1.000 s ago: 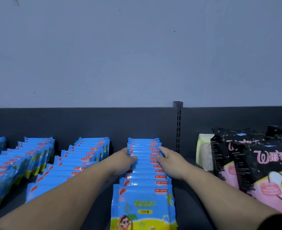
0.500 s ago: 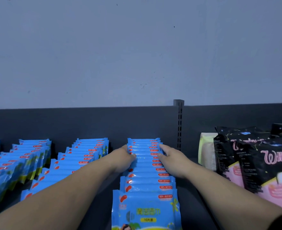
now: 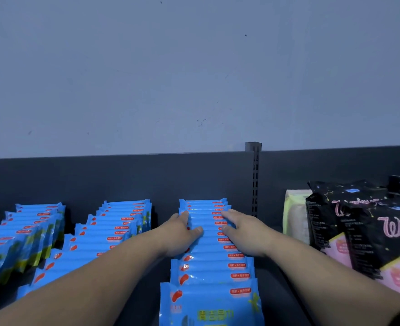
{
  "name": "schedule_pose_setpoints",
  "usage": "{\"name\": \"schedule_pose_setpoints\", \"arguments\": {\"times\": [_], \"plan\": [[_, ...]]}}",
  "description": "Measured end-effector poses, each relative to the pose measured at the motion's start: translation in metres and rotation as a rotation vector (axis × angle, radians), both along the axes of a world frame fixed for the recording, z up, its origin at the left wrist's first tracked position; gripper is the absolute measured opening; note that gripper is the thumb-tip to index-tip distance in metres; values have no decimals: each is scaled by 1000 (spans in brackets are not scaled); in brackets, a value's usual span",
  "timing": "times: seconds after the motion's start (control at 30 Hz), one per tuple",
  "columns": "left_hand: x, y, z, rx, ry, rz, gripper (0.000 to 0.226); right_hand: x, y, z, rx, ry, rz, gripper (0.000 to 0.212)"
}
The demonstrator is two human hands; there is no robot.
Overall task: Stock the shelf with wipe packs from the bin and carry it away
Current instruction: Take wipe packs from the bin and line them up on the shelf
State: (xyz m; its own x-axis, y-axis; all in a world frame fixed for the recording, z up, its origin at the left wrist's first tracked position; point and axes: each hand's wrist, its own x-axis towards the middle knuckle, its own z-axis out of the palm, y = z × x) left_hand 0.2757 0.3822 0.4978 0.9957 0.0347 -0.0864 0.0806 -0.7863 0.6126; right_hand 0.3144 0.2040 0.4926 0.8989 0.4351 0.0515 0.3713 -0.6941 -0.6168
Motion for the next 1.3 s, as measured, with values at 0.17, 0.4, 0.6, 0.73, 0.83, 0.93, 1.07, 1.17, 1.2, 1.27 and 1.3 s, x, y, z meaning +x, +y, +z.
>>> {"name": "schedule_pose_setpoints", "arguments": {"times": [0.17, 0.4, 0.6, 0.73, 0.83, 0.93, 1.07, 1.17, 1.2, 1.27, 1.3], "plan": [[1, -1, -2, 55, 38, -55, 72, 7, -1, -6, 27, 70, 29, 42], [20, 4, 2, 291, 44, -59, 79, 22, 0, 0, -5, -13, -30, 54], [30, 5, 1, 339, 100, -109, 83, 34, 4, -4, -26, 30, 17, 51], [42, 11, 6, 356, 52, -97, 83, 39, 2, 4, -62, -13, -17, 54], [47, 7, 5, 338, 64, -101, 81, 40, 7, 4, -20, 14, 11, 43], [47, 4, 3, 344, 67, -135, 79, 43, 7, -1, 8, 31, 29, 41], [53, 7, 6, 390, 58, -123, 79, 52, 9, -2, -86, -24, 23, 50], [63, 4, 9, 502, 18, -153, 76, 58, 13, -2, -182, -59, 18, 63], [66, 3, 9, 539, 14, -169, 75, 61, 13, -3, -236, -72, 31, 64], [73, 1, 5, 611, 40, -189, 75, 64, 14, -3, -367, -100, 61, 66], [75, 1, 2, 636, 65, -189, 75, 65, 14, -3, -423, -105, 66, 66]]}}
